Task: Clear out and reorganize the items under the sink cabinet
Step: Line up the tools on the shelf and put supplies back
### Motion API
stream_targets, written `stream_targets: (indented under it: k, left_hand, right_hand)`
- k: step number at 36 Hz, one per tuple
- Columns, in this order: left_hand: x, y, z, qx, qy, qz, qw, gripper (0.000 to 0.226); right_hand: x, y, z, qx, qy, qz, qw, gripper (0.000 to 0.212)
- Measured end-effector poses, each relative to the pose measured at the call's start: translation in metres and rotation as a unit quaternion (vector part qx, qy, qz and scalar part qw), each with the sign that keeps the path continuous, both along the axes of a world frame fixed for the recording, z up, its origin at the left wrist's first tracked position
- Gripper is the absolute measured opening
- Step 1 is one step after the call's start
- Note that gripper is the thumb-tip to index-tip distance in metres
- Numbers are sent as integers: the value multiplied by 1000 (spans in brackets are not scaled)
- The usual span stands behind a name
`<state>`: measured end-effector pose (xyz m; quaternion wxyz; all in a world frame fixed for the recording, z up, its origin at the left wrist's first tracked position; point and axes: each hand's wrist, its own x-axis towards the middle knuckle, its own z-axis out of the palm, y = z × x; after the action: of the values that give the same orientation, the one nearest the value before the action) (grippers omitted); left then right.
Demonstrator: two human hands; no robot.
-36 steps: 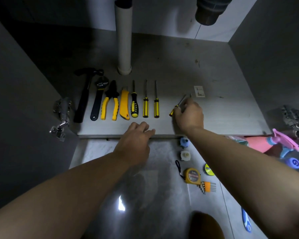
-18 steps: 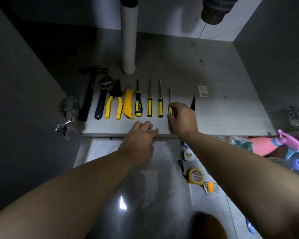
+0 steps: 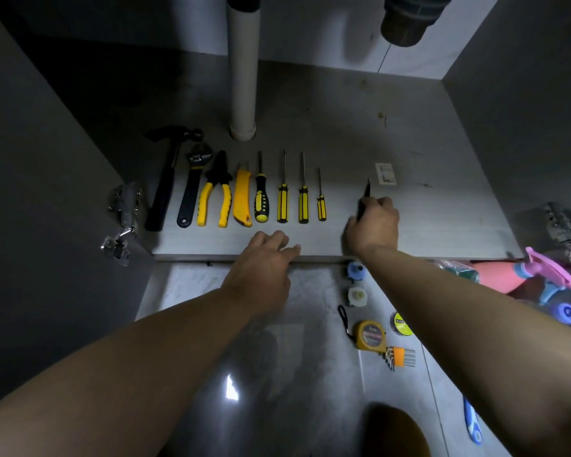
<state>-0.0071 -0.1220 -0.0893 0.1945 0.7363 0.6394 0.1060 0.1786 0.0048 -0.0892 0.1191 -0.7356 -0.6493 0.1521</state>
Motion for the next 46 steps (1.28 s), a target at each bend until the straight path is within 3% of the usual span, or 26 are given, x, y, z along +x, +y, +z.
stream_targets:
  k: [10, 23, 27, 31, 34, 37, 41, 43, 46]
  left_hand:
    - [1, 0, 1, 0, 1, 2, 1000, 63]
    - [1, 1, -2, 5, 13, -4, 1000, 64]
    - [1, -1, -5, 13, 29, -8, 999, 64]
    - [4, -3, -7, 24, 90, -34, 995, 70]
    - [13, -11, -9, 10, 152, -37, 988, 76]
    - [29, -23, -8, 17, 163, -59, 985, 62]
    - [64, -39, -11, -9, 90, -163, 983, 38]
    - [82, -44, -16, -86, 43, -190, 977, 44]
    - [108, -46, -26, -170, 0, -211, 963, 60]
  right_hand:
    - [-10, -10, -2, 26, 15, 119, 992, 44]
    - [-11, -4, -1, 0, -1, 159, 987, 56]
    - [0, -6, 7, -13, 40, 168, 985, 63]
    - [28, -11, 23, -12, 24, 208, 978, 41]
    - [55, -20, 39, -68, -12, 258, 964, 17]
    - [75, -37, 49, -162, -89, 306, 934, 11]
    - [99, -67, 41, -292, -154, 337, 882, 14]
    - [116, -84, 29, -331, -144, 329, 872, 8]
    - [144, -111, 3, -325, -157, 309, 880, 20]
